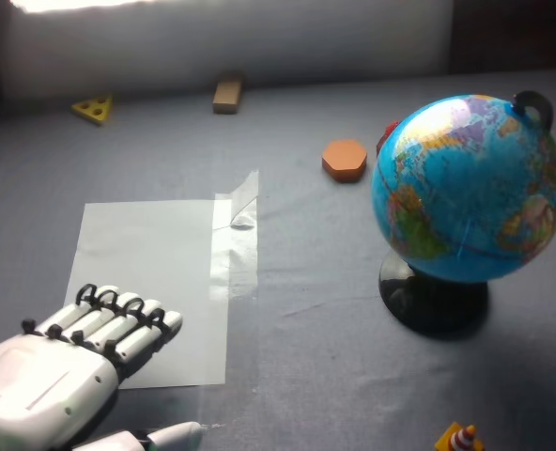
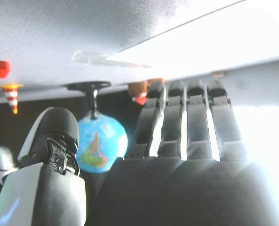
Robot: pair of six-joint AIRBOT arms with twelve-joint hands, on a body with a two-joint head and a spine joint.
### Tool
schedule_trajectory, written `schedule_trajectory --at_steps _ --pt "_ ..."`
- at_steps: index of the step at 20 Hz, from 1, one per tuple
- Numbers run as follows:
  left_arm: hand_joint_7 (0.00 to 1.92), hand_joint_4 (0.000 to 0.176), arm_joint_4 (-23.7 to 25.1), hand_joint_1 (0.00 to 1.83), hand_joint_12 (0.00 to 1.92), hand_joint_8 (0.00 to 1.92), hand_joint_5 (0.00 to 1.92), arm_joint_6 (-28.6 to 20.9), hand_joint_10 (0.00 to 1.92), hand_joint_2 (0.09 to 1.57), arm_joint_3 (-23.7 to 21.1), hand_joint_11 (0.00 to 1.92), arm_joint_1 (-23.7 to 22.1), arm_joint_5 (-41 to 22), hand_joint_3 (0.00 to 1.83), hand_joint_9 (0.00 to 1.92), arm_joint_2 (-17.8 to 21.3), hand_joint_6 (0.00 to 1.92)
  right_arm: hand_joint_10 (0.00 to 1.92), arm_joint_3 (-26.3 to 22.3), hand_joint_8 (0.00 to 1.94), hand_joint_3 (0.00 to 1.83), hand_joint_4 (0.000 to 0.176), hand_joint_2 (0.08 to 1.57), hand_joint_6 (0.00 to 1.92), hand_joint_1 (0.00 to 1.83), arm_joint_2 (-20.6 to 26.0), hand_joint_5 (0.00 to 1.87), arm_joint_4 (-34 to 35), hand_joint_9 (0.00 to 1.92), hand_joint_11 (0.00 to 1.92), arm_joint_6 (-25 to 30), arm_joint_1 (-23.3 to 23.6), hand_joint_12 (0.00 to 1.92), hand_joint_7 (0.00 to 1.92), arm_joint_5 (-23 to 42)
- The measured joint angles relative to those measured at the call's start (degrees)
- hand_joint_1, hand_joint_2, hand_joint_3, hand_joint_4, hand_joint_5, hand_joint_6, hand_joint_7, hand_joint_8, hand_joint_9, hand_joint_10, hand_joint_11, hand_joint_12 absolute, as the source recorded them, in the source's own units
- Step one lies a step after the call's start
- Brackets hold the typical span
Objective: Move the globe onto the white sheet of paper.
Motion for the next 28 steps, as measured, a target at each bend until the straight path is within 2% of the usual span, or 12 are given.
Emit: schedule_trajectory --at_steps 2,3,4,7,13,17,19,21,23,24,26,28 --pt "0.08 0.0 -0.2 0.0 0.03 0.0 0.11 -0.3 0.0 1.17 0.0 0.0 0.6 -0.1 0.0 0.05 0.7 0.0 0.0 3.0 0.0 0.0 0.0 1.14 0.01 0.09 -1.6 0.23 2.0 0.2 0.0 -5.1 1.3 0.32 0.21 0.9" --pt "0.08 0.0 0.1 0.0 0.03 0.0 0.11 -1.2 0.0 1.17 0.3 0.0 1.1 -0.2 0.0 0.05 0.9 0.0 0.0 5.3 0.0 0.0 0.0 1.15 0.01 0.08 -2.7 0.23 6.9 0.2 0.0 -11.0 1.7 0.37 0.22 1.8" --pt "0.08 0.0 0.4 0.0 0.03 0.0 0.11 -1.7 0.0 1.17 0.6 0.0 1.6 -0.2 0.0 0.05 0.9 0.0 0.0 6.5 0.0 0.0 0.0 1.15 0.01 0.08 -3.3 0.23 9.3 0.2 0.0 -14.6 2.0 0.38 0.22 2.4" --pt "0.08 0.0 0.2 0.0 0.02 0.0 0.11 -2.8 0.0 1.17 0.7 0.0 2.9 -0.5 0.0 0.05 0.9 0.0 0.0 11.9 0.0 0.0 0.0 1.15 0.01 0.07 -7.6 0.24 18.3 0.2 0.0 -28.4 2.6 0.34 0.22 5.2" --pt "0.07 0.0 1.8 0.0 0.01 0.0 0.11 -4.0 0.0 1.17 1.4 0.0 3.9 -1.0 0.0 0.04 1.0 0.0 0.0 19.9 0.0 0.0 0.0 1.15 0.01 0.07 -13.9 0.24 31.6 0.2 0.0 -45.0 -2.2 0.37 0.23 6.4" --pt "0.08 0.0 2.5 0.0 0.02 0.0 0.11 -4.8 0.0 1.17 2.4 0.02 3.8 -1.6 0.0 0.05 0.1 0.0 0.01 22.9 0.0 0.0 0.0 1.15 0.01 0.07 -17.5 0.27 37.4 0.22 0.0 -50.9 -5.0 0.49 0.25 6.0" --pt "0.08 0.0 2.6 0.0 0.02 0.0 0.11 -6.1 0.0 1.17 2.5 0.01 3.9 -1.3 0.0 0.05 -0.7 0.0 0.0 23.8 0.0 0.0 0.0 1.15 0.0 0.07 -18.7 0.23 39.2 0.21 0.0 -52.5 -5.3 0.34 0.22 4.9" --pt "0.08 0.0 3.7 0.0 0.02 0.0 0.11 -6.7 0.0 1.17 2.6 0.0 4.3 -1.4 0.0 0.04 -0.9 0.0 0.0 24.3 0.0 0.0 0.0 1.15 0.0 0.07 -20.0 0.23 39.5 0.21 0.0 -53.5 -6.4 0.33 0.21 3.5" --pt "0.08 0.0 3.7 0.0 0.02 0.0 0.11 -6.8 0.0 1.17 2.7 0.01 4.4 -1.5 0.0 0.04 -0.9 0.0 0.0 25.1 0.01 0.0 0.0 1.15 0.02 0.08 -21.7 0.3 39.8 0.21 0.0 -54.0 -7.3 0.5 0.26 2.8" --pt "0.08 0.0 3.6 0.0 0.02 0.0 0.11 -6.8 0.0 1.17 2.8 0.01 4.4 -1.5 0.0 0.04 -0.9 0.0 0.01 25.3 0.01 0.0 0.0 1.15 0.02 0.08 -22.3 0.29 40.0 0.22 0.0 -54.0 -7.5 0.52 0.27 2.5" --pt "0.08 0.0 3.6 0.0 0.03 0.0 0.11 -6.9 0.0 1.17 2.8 0.01 4.4 -1.7 0.0 0.04 -0.9 0.0 0.0 26.0 0.0 0.0 0.0 1.15 0.0 0.07 -23.3 0.26 41.1 0.21 0.0 -54.4 -7.8 0.39 0.24 1.7" --pt "0.08 0.0 3.4 0.0 0.02 0.0 0.11 -7.1 0.0 1.17 2.8 0.0 4.4 -1.7 0.0 0.04 -0.9 0.0 0.0 26.3 0.0 0.0 0.0 1.15 0.0 0.07 -23.7 0.26 44.7 0.21 0.0 -57.4 -9.0 0.37 0.24 1.0"
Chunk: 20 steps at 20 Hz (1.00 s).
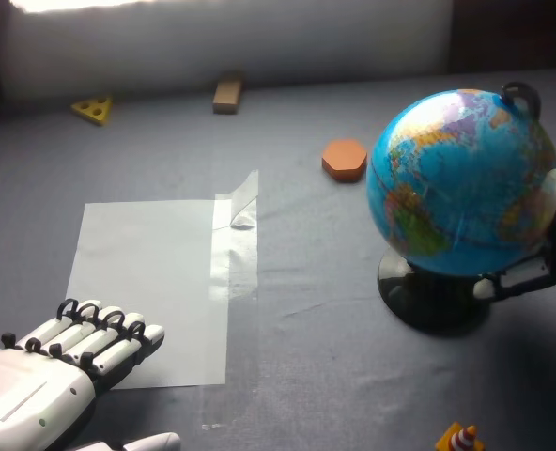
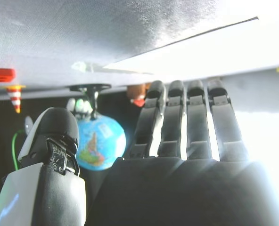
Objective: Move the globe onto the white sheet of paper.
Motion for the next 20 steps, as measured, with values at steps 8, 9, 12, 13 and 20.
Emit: schedule_trajectory --at_steps 8,9,12,13,20 --pt "0.08 0.0 -0.1 0.0 0.03 0.0 0.11 -0.6 0.0 1.18 0.1 0.0 0.0 0.0 0.0 0.04 0.0 0.0 0.0 2.4 0.0 0.0 0.0 1.15 0.0 0.07 -3.6 0.26 5.5 0.21 0.0 -4.4 -2.1 0.38 0.25 -2.2" --pt "0.08 0.0 0.1 0.0 0.03 0.0 0.11 -0.7 0.0 1.18 0.1 0.0 0.0 -0.1 0.0 0.04 0.0 0.0 0.0 2.8 0.0 0.0 0.0 1.15 0.0 0.07 -4.1 0.25 6.4 0.2 0.0 -4.4 -2.1 0.34 0.24 -2.4" --pt "0.08 0.0 0.3 0.0 0.03 0.0 0.11 -0.9 0.0 1.18 0.3 0.0 0.0 -0.1 0.0 0.04 0.0 0.0 0.0 3.8 0.0 0.0 0.0 1.15 0.0 0.07 -5.2 0.23 9.8 0.2 0.0 -5.2 -3.4 0.3 0.23 -3.0" --pt "0.08 0.0 0.0 0.0 0.03 0.0 0.11 -0.9 0.0 1.18 0.5 0.0 0.0 0.0 0.0 0.04 0.0 0.0 0.0 3.8 0.0 0.0 0.0 1.15 0.0 0.07 -5.4 0.22 10.1 0.2 0.0 -5.8 -3.7 0.3 0.23 -3.1" --pt "0.08 0.0 0.2 0.0 0.04 0.0 0.12 -1.1 0.0 1.18 0.5 0.01 0.2 -0.2 0.0 0.04 0.1 0.0 0.01 3.8 0.0 0.0 0.0 1.15 0.0 0.09 -6.4 0.29 12.6 0.24 0.0 -6.3 -4.1 0.49 0.28 -3.7"
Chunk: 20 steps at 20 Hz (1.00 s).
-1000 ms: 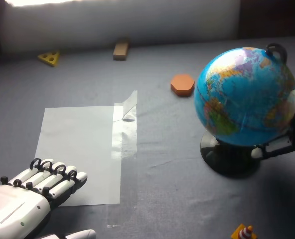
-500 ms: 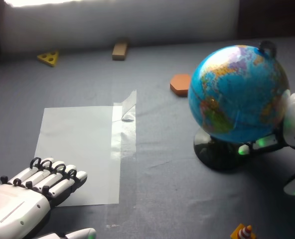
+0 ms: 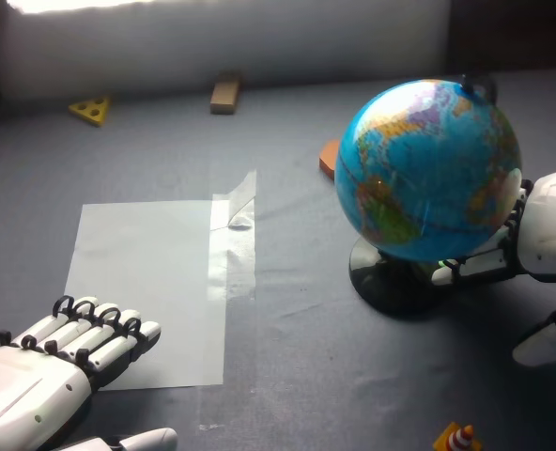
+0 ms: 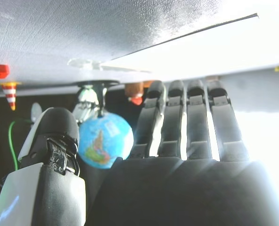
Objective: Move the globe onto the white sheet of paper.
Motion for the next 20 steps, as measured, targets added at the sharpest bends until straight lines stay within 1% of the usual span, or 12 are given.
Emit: schedule_trajectory --at_steps 4,5,6,7,9,11,13,14,16,17,19,20 --pt "0.08 0.0 0.9 0.0 0.04 0.0 0.12 -0.4 0.0 1.18 0.0 0.0 0.0 0.0 0.0 0.04 0.0 0.0 0.0 0.2 0.0 0.0 0.0 1.15 0.0 0.09 -1.1 0.28 0.4 0.21 0.0 -0.8 0.0 0.47 0.26 -0.1" --pt "0.08 0.0 1.3 0.0 0.04 0.0 0.12 -0.6 0.0 1.18 0.0 0.0 0.0 0.0 0.0 0.04 0.0 0.0 0.0 0.2 0.0 0.0 0.0 1.15 0.0 0.09 -1.6 0.28 0.5 0.21 0.0 -0.9 0.3 0.49 0.25 -0.2" --pt "0.08 0.0 1.4 0.0 0.05 0.0 0.12 -0.7 0.0 1.18 0.0 0.0 0.0 0.0 0.0 0.04 0.0 0.0 0.0 0.2 0.0 0.0 0.0 1.15 0.01 0.09 -1.8 0.29 0.5 0.22 0.0 -1.1 0.4 0.59 0.26 -0.3" --pt "0.08 0.0 1.5 0.0 0.05 0.0 0.12 -0.9 0.0 1.18 0.0 0.0 0.0 0.0 0.0 0.04 0.0 0.0 0.0 0.2 0.0 0.0 0.0 1.15 0.01 0.1 -2.4 0.3 0.7 0.22 0.0 -1.7 0.4 0.63 0.27 -0.3" --pt "0.08 0.0 1.0 0.0 0.05 0.0 0.12 -1.0 0.0 1.18 0.1 0.0 0.0 0.0 0.0 0.04 0.0 0.0 0.0 0.2 0.0 0.0 0.0 1.14 0.0 0.1 -3.1 0.3 1.4 0.22 0.0 -3.3 0.3 0.56 0.26 -0.3" --pt "0.08 0.0 1.1 0.0 0.05 0.0 0.12 -1.4 0.0 1.18 0.1 0.0 0.0 0.0 0.0 0.04 0.0 0.0 0.0 0.6 0.0 0.0 0.0 1.14 0.0 0.1 -3.7 0.28 7.3 0.21 0.0 -8.7 -0.9 0.51 0.26 0.3" --pt "0.08 0.0 1.1 0.0 0.05 0.0 0.12 -1.7 0.0 1.18 0.1 0.0 0.0 0.0 0.0 0.04 0.0 0.0 0.0 0.7 0.0 0.0 0.0 1.15 0.0 0.1 -4.4 0.27 9.5 0.2 0.0 -11.4 -1.1 0.48 0.26 1.0" --pt "0.08 0.0 1.0 0.0 0.05 0.0 0.12 -1.8 0.0 1.18 0.1 0.0 0.0 0.0 0.0 0.04 0.0 0.0 0.0 0.7 0.01 0.0 0.0 1.15 0.01 0.09 -4.9 0.29 10.1 0.21 0.0 -11.6 -1.1 0.48 0.27 1.3" --pt "0.08 0.0 0.1 0.0 0.05 0.0 0.12 -2.1 0.0 1.18 0.1 0.0 0.0 0.0 0.0 0.04 0.0 0.0 0.01 0.8 0.01 0.0 0.0 1.15 0.01 0.1 -6.2 0.31 11.4 0.22 0.0 -12.8 -1.1 0.55 0.29 2.4" --pt "0.08 0.0 -0.1 0.0 0.05 0.0 0.12 -2.1 0.0 1.18 0.1 0.0 0.0 0.0 0.0 0.04 0.0 0.0 0.01 0.8 0.0 0.0 0.0 1.15 0.01 0.1 -6.5 0.3 12.3 0.22 0.0 -13.9 -1.4 0.56 0.28 2.7" --pt "0.08 0.0 -0.1 0.0 0.05 0.0 0.12 -3.0 0.0 1.18 0.1 0.0 0.1 0.0 0.0 0.04 0.0 0.0 0.0 1.0 0.0 0.0 0.0 1.15 0.0 0.1 -7.2 0.28 13.4 0.22 0.0 -15.0 -1.5 0.46 0.27 3.0" --pt "0.08 0.0 0.0 0.0 0.05 0.0 0.12 -3.0 0.0 1.18 0.1 0.0 0.1 0.1 0.0 0.04 0.0 0.0 0.0 1.2 0.0 0.0 0.0 1.15 0.0 0.1 -7.3 0.28 13.5 0.22 0.0 -15.1 -1.5 0.46 0.27 3.1"
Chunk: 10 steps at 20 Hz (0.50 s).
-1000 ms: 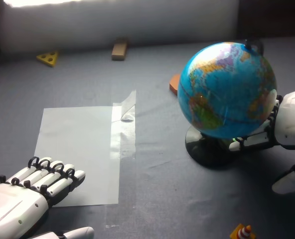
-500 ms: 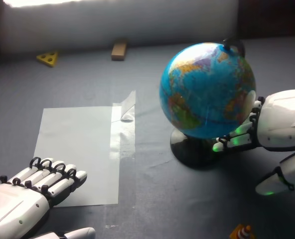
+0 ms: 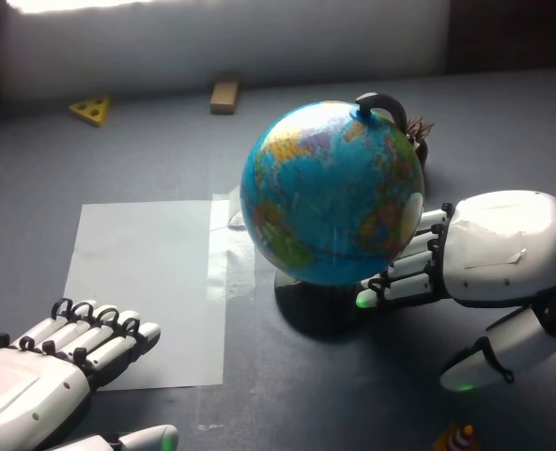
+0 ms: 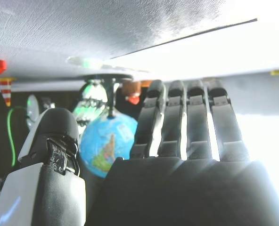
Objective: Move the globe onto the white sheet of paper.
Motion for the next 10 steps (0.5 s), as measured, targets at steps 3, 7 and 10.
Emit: schedule_trajectory --at_steps 3,7,10 --pt "0.08 0.0 1.0 0.0 0.05 0.0 0.13 -0.3 0.0 1.18 0.2 0.0 0.0 -0.1 0.0 0.04 0.0 0.0 0.0 0.2 0.0 0.0 0.0 1.15 0.0 0.09 -1.4 0.26 1.5 0.2 0.0 -1.0 0.0 0.4 0.25 -0.7" --pt "0.08 0.0 0.7 0.0 0.06 0.0 0.14 -0.5 0.0 1.18 0.2 0.0 0.0 0.0 0.0 0.05 0.0 0.01 0.0 0.2 0.0 0.0 0.0 1.15 0.0 0.08 -2.9 0.26 1.8 0.21 0.0 -0.9 0.6 0.42 0.25 -2.7" --pt "0.08 0.0 0.9 0.0 0.03 0.0 0.13 -0.5 0.0 1.18 0.2 0.0 0.0 0.0 0.0 0.05 0.0 0.0 0.0 0.2 0.0 0.0 0.0 1.15 0.01 0.07 -4.3 0.25 2.1 0.21 0.0 -1.2 1.2 0.35 0.24 -4.3"
